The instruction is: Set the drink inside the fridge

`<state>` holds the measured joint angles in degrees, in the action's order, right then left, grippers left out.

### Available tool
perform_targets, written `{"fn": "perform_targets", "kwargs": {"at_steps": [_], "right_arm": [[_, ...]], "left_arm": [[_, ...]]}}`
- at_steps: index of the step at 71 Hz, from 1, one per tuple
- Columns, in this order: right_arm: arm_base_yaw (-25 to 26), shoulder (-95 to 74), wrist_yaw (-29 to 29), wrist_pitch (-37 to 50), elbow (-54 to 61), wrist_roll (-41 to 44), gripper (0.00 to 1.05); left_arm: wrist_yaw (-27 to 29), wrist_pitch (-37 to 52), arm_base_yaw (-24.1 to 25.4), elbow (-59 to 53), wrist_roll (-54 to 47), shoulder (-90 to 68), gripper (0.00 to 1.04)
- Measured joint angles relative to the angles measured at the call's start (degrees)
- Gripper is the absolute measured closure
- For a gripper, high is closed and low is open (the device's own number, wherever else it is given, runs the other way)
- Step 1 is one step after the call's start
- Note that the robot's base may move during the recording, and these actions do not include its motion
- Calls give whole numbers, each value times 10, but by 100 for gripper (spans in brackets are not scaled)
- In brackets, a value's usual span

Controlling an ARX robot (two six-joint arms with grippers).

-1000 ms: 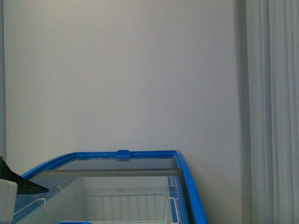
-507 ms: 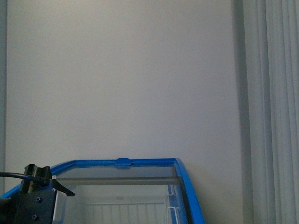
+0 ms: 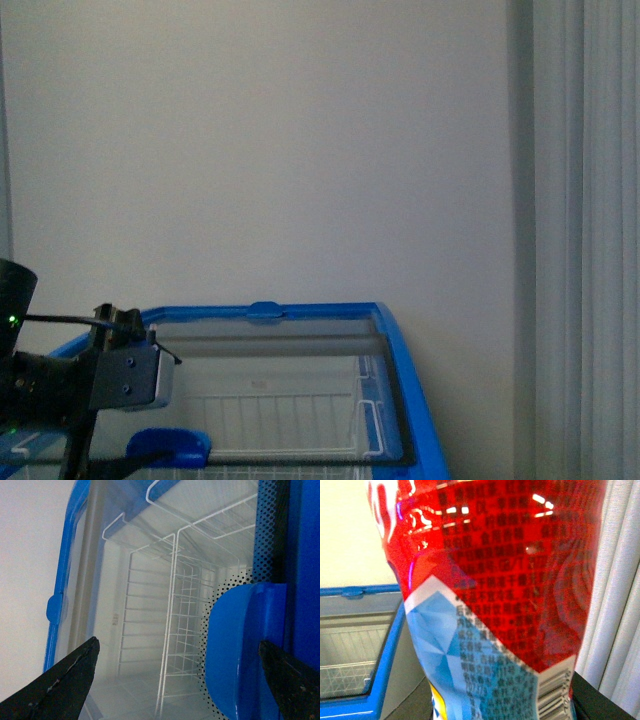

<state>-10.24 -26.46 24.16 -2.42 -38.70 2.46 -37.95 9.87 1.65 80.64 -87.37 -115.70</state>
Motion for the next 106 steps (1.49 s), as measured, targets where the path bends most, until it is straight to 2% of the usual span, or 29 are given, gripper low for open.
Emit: {"fn": "perform_targets", "kwargs": {"at_steps": [15,30,47,60,75,84,93,103,106], "right_arm": [[0,0,0,0,0,0,65],[0,0,0,0,0,0,65],[0,0,0,0,0,0,65],[0,0,0,0,0,0,65],[0,0,0,0,0,0,65],[0,0,0,0,0,0,65],[0,0,0,0,0,0,65],[0,0,0,0,0,0,65],[0,0,0,0,0,0,65]], "left_arm": [[61,40,-3,96,8,-59,8],[132,99,-20,172,59,-113,8],[204,182,-39,215,92,-156,8],[283,247,-50,256,128,-187,8],[369,263,-56,281,213,-194,8],[470,215,-54,258,377,-174,8],[483,162,-41,173,551,-101,8],[451,114,-21,28,770,45,8],[442,110,-19,-10,803,83,8]]}}
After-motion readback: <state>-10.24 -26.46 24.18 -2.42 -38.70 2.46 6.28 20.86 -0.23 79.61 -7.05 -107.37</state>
